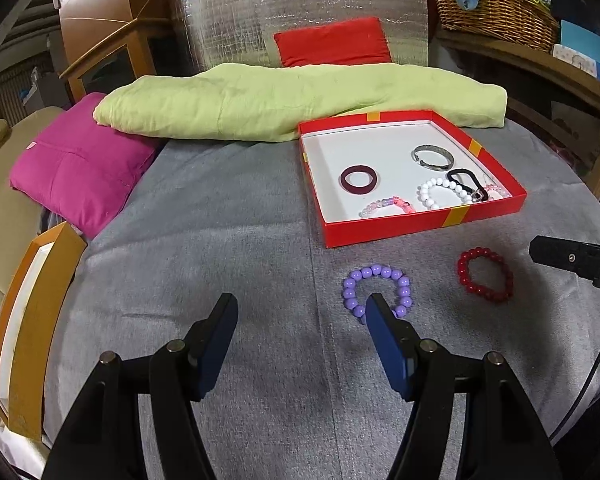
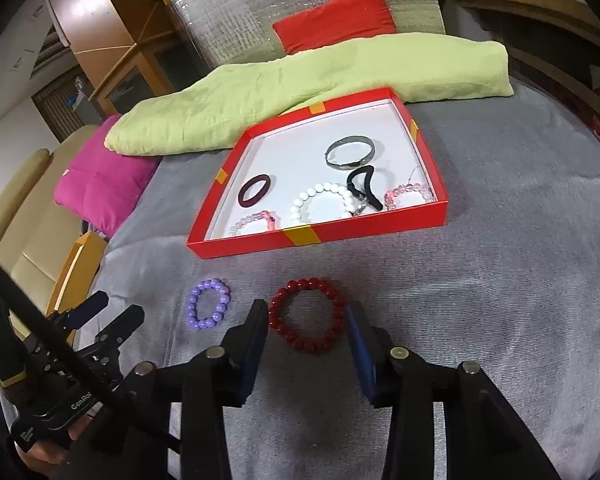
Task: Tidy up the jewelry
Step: 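Withdraw left tool toward purple bracelet while right tool approaches red bead bracelet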
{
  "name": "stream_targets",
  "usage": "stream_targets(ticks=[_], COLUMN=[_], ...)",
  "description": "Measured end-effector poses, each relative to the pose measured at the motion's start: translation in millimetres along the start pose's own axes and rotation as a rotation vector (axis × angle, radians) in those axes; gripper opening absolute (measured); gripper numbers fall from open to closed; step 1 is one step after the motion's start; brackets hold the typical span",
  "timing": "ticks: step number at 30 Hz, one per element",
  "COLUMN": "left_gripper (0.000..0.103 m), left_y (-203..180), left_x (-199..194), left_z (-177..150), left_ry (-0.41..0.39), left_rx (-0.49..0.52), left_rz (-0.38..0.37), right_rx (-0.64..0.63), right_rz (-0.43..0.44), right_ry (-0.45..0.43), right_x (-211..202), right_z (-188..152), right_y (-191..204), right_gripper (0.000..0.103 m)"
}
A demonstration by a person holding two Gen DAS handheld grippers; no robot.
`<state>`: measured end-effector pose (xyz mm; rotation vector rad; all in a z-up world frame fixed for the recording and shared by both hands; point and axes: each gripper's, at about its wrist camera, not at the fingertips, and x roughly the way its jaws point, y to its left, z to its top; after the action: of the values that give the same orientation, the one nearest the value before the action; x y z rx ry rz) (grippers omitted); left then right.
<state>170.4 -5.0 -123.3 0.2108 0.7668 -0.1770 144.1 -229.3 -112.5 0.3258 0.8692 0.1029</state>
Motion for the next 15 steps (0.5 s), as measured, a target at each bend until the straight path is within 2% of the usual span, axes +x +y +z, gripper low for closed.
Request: stream_targets(ticks=[8,12,14,15], left_gripper=[0.067,0.067,0.068,0.068], left_y=[-3.3,-3.0,-2.5,-2.3], left_x=[3.6,11.0,15.8,18.1], left_z=[-3.3,-5.2,-6.0,-6.1], left_ry=[0.021,0.052,0.073,0.081], left_rx=[0.011,0.010,0.005,0.001], left_rz=[0.011,0.010,0.004,0.001], right_rx=[0.005,0.015,0.021,0.025], right_rz=[-0.030,-0.054,-0.070,-0.078], right_ry=[0.016,0.055,0.076,0.084], right_x=[4.5,14.9,20.7,23.9], right_z=[-2.2,-3.6,-4.9,-5.3], right_y=[-6.4,-12.0,-15.1,-16.8], right_gripper=[0.043,0.043,0.041,0.036])
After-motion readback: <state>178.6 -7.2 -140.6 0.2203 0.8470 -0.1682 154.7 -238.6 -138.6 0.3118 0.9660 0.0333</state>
